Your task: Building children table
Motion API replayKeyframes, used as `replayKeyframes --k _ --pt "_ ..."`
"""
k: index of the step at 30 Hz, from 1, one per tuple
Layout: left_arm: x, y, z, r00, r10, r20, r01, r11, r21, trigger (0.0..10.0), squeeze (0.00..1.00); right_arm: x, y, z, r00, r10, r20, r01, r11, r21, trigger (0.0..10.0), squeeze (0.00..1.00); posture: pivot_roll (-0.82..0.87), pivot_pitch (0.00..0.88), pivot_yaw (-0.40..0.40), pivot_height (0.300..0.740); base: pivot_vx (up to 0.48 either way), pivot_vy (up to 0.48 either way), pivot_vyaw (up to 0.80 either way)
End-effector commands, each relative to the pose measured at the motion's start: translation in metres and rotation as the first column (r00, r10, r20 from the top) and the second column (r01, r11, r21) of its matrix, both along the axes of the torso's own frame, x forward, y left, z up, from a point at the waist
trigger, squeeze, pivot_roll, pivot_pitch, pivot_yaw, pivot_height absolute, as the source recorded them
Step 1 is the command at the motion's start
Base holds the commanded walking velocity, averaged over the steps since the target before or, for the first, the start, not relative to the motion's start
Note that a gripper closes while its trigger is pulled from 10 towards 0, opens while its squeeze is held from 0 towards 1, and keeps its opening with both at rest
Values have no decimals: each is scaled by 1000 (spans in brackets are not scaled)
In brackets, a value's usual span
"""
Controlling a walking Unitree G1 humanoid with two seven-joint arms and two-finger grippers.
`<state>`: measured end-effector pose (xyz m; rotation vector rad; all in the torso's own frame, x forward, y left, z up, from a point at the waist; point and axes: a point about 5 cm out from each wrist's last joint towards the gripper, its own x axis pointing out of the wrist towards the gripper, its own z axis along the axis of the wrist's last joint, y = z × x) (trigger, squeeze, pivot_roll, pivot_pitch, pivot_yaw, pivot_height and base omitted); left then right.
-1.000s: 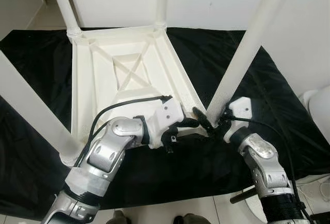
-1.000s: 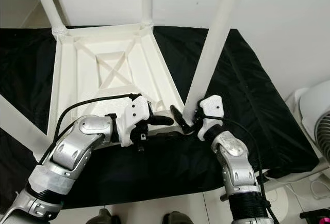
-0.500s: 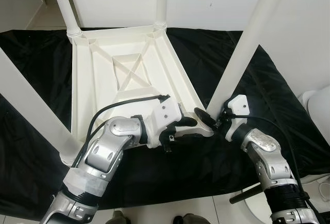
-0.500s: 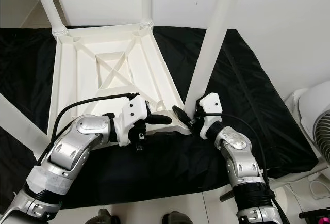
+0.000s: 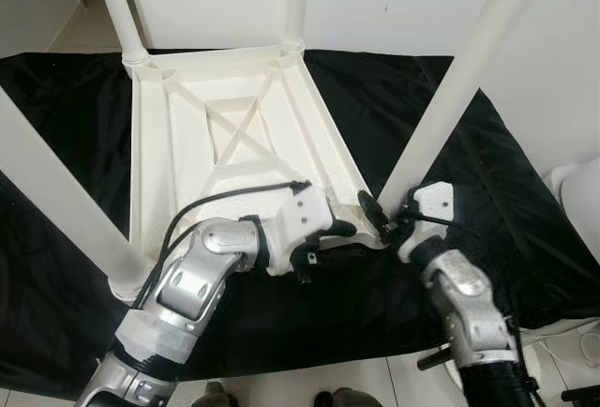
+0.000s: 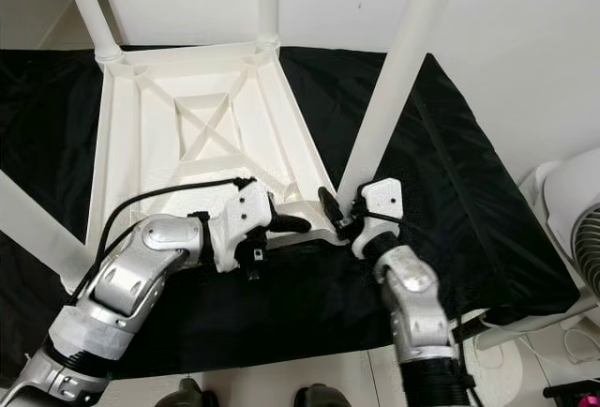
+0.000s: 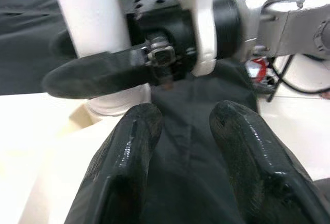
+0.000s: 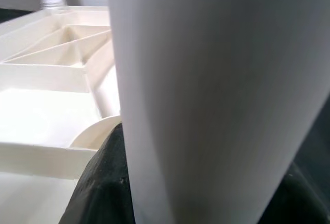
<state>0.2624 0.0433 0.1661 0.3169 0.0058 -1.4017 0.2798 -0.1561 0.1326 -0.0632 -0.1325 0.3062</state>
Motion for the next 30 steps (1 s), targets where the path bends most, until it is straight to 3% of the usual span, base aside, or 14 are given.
replayKeyframes --k 1,3,8,9,10,11,15,19,20,26,30 --pt "2 -2 -1 997 79 15 -78 997 -21 10000 0 -6 0 -10 992 -119 -38 119 993 -4 10000 0 -133 59 -34 740 0 0 0" --pt "2 -5 2 996 80 29 -79 996 -41 10000 0 -9 7 -15 978 -197 -63 198 980 10 10000 0 -134 57 -35 740 0 0 0" --pt "10 -5 9 988 146 55 -141 986 -90 10000 0 -10 11 -15 972 -219 -85 224 973 50 10000 0 -136 57 -30 740 0 0 0" --pt "15 -3 12 981 182 66 -174 979 -109 10000 0 -10 10 -13 974 -212 -77 217 974 68 10000 678 -138 56 -28 740 0 0 0" --pt "18 -2 15 976 204 74 -195 973 -121 10000 0 -10 10 -11 976 -207 -72 212 974 79 10000 678 -138 56 -28 740 0 0 0" --pt "21 -1 16 969 230 85 -219 967 -129 10000 0 -9 9 -9 978 -201 -63 206 976 77 10000 1000 -138 56 -27 740 0 0 0" --pt "25 -1 18 953 271 132 -252 957 -144 10000 0 -9 7 -7 977 -205 -52 209 975 74 10000 1000 -138 55 -28 740 0 0 0" --pt "29 0 21 939 323 120 -299 937 -180 10000 0 -12 4 -5 971 -236 -33 237 971 40 10000 1000 -133 54 -31 740 0 0 0" --pt "30 0 23 933 340 119 -314 929 -196 10000 0 -14 4 -5 971 -238 -29 239 970 38 10000 0 -131 55 -33 740 0 0 0" --pt "27 5 28 926 369 75 -335 898 -286 10000 0 -30 5 -6 982 -189 -19 190 980 61 10000 0 -127 64 -31 740 0 0 0" --pt "25 10 27 929 367 52 -337 895 -292 10000 0 -39 2 -8 986 -168 -23 169 983 69 10000 0 -130 71 -29 740 0 0 0"
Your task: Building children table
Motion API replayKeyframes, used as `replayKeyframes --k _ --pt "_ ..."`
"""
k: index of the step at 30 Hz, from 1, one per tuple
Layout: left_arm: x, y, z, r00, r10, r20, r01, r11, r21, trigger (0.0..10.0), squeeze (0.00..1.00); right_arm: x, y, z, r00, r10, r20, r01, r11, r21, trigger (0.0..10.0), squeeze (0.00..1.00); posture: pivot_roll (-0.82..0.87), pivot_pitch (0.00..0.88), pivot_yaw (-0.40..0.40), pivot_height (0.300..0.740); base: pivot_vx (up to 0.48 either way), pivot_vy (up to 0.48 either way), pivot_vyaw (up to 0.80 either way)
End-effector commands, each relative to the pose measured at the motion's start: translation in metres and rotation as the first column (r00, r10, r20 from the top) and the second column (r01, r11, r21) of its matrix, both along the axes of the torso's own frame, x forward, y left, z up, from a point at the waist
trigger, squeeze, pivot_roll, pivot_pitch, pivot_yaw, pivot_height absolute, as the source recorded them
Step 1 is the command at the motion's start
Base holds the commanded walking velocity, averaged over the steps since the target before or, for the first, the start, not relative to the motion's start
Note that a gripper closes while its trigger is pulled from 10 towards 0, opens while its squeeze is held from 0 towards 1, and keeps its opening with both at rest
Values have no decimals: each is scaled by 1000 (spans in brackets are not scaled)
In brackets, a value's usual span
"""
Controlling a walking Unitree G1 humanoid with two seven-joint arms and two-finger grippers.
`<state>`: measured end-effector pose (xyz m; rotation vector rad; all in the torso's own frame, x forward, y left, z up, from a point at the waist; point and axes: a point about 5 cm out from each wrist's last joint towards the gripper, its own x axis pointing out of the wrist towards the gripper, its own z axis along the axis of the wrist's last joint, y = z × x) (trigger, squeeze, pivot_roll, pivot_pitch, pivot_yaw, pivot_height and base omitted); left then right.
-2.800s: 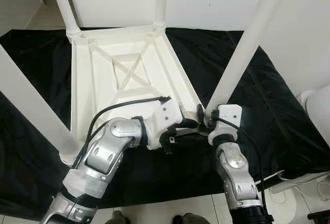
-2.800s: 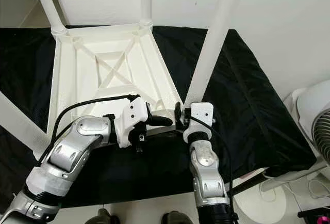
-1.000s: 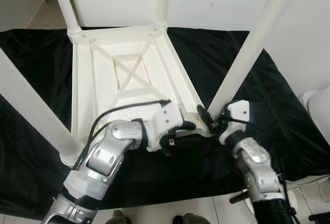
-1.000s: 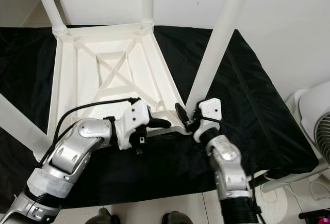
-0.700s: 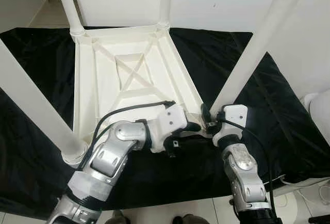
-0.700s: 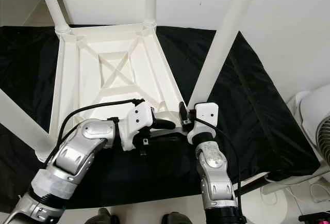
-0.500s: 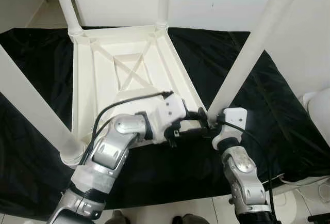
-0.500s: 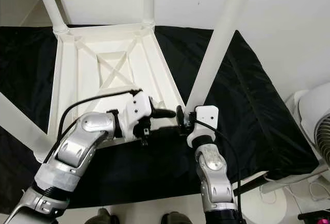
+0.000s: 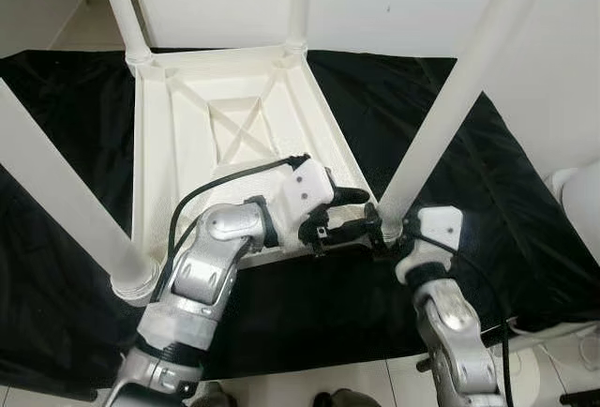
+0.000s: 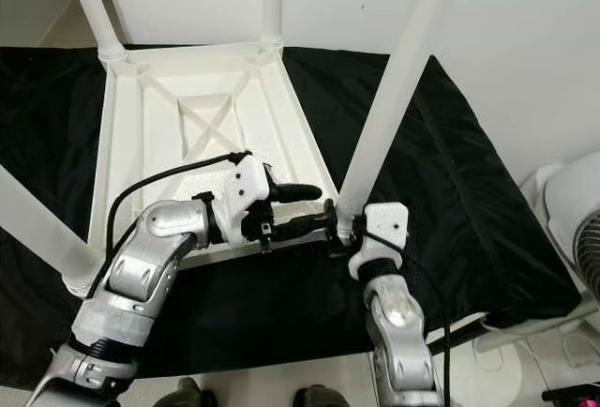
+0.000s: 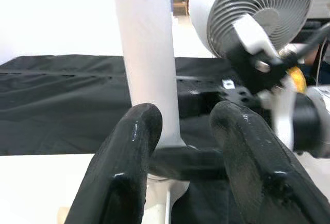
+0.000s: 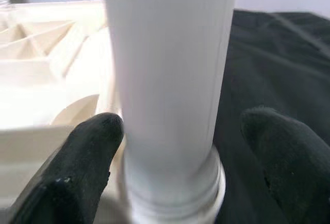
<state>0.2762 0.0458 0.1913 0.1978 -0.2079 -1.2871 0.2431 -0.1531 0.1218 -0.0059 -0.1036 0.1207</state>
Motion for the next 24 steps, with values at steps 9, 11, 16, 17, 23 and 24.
replayKeyframes --k 9,11,16,17,23,24 --pt "-14 6 -18 993 53 -101 -48 997 52 10000 0 3 -14 1 1000 26 12 -26 1000 -13 10000 0 -134 78 -21 740 0 0 0" --pt "-22 8 -26 993 9 -118 4 995 104 10000 0 11 -24 2 1000 23 13 -22 999 -35 10000 0 -130 82 -17 740 0 0 0" --pt "-23 12 -29 992 9 -123 7 992 127 10000 0 16 -30 4 999 29 18 -28 998 -55 10000 0 -128 85 -15 740 0 0 0" --pt "-23 14 -31 994 27 -104 -11 988 155 10000 0 18 -34 6 999 24 23 -23 998 -62 10000 0 -122 88 -15 740 0 0 0" --pt "-11 27 -40 975 220 -32 -208 953 219 10000 0 26 -48 10 999 -12 39 15 997 -77 10000 0 -104 106 -20 740 0 0 0" --pt "-14 30 -42 974 222 -40 -207 950 233 10000 0 26 -51 10 999 -20 40 23 997 -79 10000 0 -101 112 -19 740 0 0 0"
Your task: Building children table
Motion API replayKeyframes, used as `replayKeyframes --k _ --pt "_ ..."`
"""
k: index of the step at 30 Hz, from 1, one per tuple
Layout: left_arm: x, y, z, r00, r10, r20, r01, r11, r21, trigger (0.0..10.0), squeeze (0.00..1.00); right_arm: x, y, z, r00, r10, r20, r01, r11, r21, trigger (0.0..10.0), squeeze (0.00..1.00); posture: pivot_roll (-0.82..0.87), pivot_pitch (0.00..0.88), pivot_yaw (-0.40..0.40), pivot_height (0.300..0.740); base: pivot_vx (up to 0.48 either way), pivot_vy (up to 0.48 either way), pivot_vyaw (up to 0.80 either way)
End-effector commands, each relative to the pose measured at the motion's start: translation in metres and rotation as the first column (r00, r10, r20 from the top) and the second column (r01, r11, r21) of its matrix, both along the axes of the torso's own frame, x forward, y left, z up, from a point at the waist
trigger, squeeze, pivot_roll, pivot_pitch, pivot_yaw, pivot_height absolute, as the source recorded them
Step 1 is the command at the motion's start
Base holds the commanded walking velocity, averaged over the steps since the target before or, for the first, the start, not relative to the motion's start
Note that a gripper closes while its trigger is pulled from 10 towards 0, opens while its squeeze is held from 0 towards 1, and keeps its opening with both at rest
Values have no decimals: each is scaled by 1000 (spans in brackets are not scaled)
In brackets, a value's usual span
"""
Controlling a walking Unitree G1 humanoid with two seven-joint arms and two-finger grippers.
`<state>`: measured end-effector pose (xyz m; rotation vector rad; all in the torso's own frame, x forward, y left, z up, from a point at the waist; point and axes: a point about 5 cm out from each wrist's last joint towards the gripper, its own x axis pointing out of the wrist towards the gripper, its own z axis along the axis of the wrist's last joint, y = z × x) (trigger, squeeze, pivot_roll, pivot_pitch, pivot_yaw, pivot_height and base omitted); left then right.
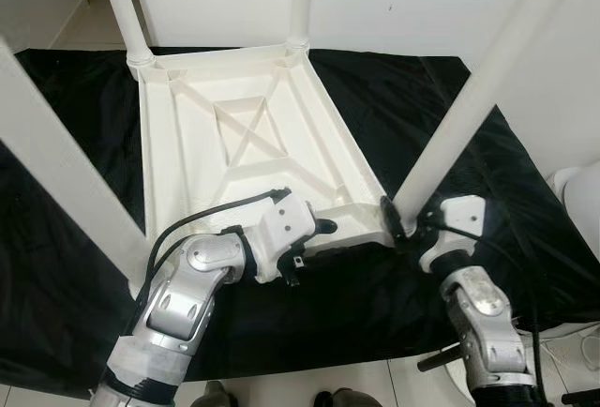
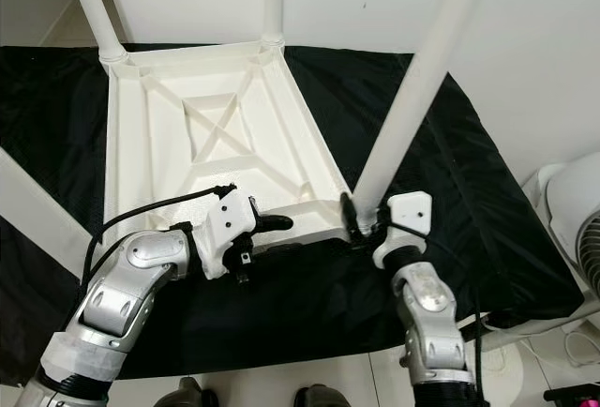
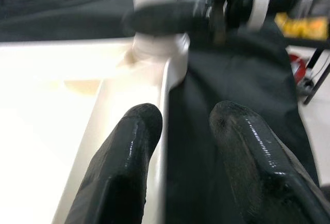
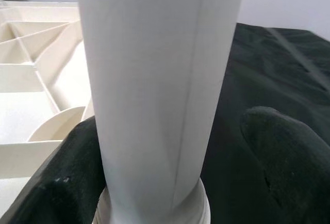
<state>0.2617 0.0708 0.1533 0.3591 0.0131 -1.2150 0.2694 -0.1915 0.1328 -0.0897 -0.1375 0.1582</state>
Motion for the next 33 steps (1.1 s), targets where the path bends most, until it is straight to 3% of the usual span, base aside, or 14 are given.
replayKeyframes --k 1,11,16,21,26,29,33 --pt "1 5 -4 993 117 17 -117 993 -1 10000 0 0 -12 -1 998 -55 2 55 998 5 10000 0 -101 112 -19 740 0 0 0" --pt "-10 14 -12 992 128 -21 -127 991 30 10000 0 -4 -36 -4 989 -149 1 149 989 -2 10000 0 -98 123 -7 740 0 0 0" --pt "-8 15 -17 989 148 5 -148 987 64 10000 0 -5 -38 -4 987 -160 8 160 987 -1 10000 0 -101 127 -2 740 0 0 0" --pt "-5 14 -13 986 164 18 -165 985 45 10000 0 -7 -28 -4 993 -117 17 117 993 25 10000 0 -101 128 3 740 0 0 0" --pt "-14 12 -12 992 127 -26 -126 992 23 10000 0 -15 -8 -7 1000 7 20 -8 998 59 10000 0 -98 130 5 740 0 0 0" --pt "-18 12 -12 993 113 -38 -113 993 20 10000 0 -17 -4 -7 999 31 21 -33 997 69 10000 0 -98 130 5 740 0 0 0" --pt "-24 15 -12 989 126 -80 -130 990 -52 10000 0 -23 5 -5 996 70 47 -74 993 89 10000 0 -98 132 5 740 0 0 0"
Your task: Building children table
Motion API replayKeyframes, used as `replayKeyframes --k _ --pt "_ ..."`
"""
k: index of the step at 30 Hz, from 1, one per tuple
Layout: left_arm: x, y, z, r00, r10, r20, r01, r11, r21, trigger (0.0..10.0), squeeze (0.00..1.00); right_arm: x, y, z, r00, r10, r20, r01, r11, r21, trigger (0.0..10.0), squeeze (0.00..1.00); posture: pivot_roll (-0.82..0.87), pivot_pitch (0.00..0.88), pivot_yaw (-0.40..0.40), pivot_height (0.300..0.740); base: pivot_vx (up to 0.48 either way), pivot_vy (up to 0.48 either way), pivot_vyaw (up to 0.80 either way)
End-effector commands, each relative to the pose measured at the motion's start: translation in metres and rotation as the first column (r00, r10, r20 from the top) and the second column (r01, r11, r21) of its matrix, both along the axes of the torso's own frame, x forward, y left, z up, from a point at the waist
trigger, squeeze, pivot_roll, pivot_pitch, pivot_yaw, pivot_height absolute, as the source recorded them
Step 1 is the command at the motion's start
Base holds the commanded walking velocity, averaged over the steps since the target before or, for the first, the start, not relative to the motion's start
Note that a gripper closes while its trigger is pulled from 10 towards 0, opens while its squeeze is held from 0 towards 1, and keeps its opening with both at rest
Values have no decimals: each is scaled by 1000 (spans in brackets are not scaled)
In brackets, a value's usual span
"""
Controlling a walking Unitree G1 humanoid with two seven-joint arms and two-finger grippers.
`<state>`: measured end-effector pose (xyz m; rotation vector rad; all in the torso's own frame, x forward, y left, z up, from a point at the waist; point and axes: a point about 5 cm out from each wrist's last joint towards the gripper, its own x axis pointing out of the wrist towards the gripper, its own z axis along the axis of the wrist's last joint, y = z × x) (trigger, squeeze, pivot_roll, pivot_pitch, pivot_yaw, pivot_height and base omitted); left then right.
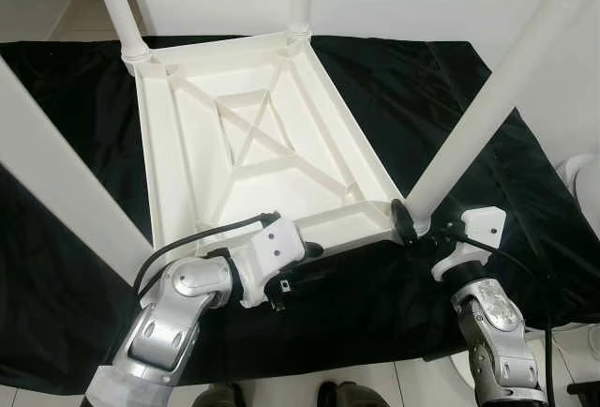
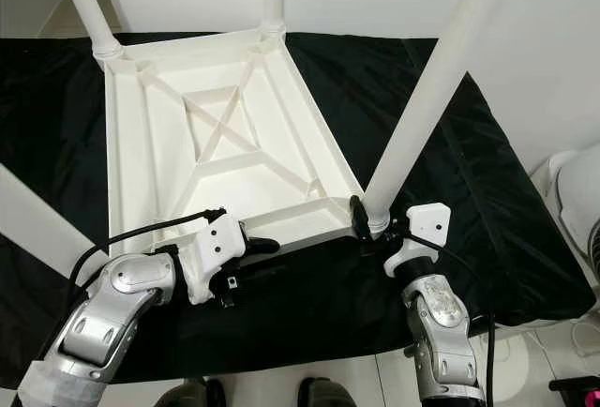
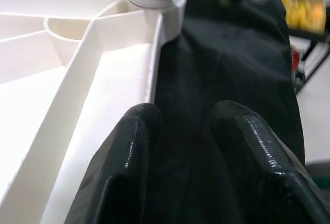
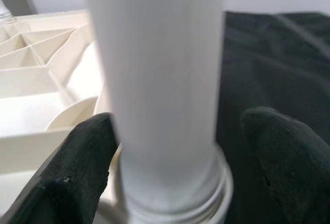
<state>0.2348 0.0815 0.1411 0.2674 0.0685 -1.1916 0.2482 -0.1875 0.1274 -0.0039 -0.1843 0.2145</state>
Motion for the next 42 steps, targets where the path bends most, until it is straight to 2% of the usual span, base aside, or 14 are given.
replayKeyframes --k 1,4,5,14,17,21,24,27,30,33,36,39,42 --pt "2 6 0 993 119 14 -118 993 -29 10000 0 -3 3 1 1000 5 18 -5 1000 9 10000 0 -98 132 6 740 0 0 0" --pt "-1 8 -4 988 154 -3 -154 987 -53 10000 0 -7 7 2 999 3 39 -4 1000 8 10000 0 -98 132 5 740 0 0 0" --pt "-5 9 -5 984 180 -2 -180 982 -59 10000 0 -12 14 5 998 31 61 -32 999 18 10000 0 -91 132 2 740 0 0 0" --pt "-5 6 0 978 209 3 -208 975 -81 10000 0 -26 27 11 990 123 65 -126 991 43 10000 0 -89 133 -2 740 0 0 0" --pt "1 6 8 968 251 26 -246 963 -110 10000 0 -36 30 10 984 171 41 -173 982 68 10000 0 -92 135 -3 740 0 0 0" --pt "1 5 11 969 244 32 -238 964 -118 10000 0 -49 33 3 969 248 -14 -247 968 48 10000 0 -99 137 4 740 0 0 0" --pt "-3 4 12 980 200 17 -197 974 -112 10000 0 -55 29 0 964 264 -42 -261 964 54 10000 0 -101 137 7 740 0 0 0" --pt "-5 4 12 984 180 8 -178 978 -105 10000 0 -54 22 2 970 238 -39 -236 969 69 10000 0 -105 137 12 740 0 0 0" --pt "-6 6 10 984 177 8 -175 980 -96 10000 0 -54 19 4 972 234 -36 -230 970 81 10000 0 -105 137 15 740 0 0 0" --pt "-6 8 7 985 170 6 -170 983 -74 10000 0 -55 9 9 963 264 -49 -255 957 138 10000 0 -105 136 18 740 0 0 0" --pt "-6 8 7 985 174 7 -173 982 -72 10000 0 -57 5 11 958 283 -55 -273 952 140 10000 0 -105 135 20 740 0 0 0" --pt "-3 9 9 981 193 21 -191 979 -73 10000 0 -61 -5 16 933 350 -78 -338 931 142 10000 0 -106 131 21 740 0 0 0" --pt "1 11 12 977 209 36 -206 976 -68 10000 0 -68 -5 16 884 451 -124 -434 890 143 10000 0 -105 126 22 740 0 0 0"
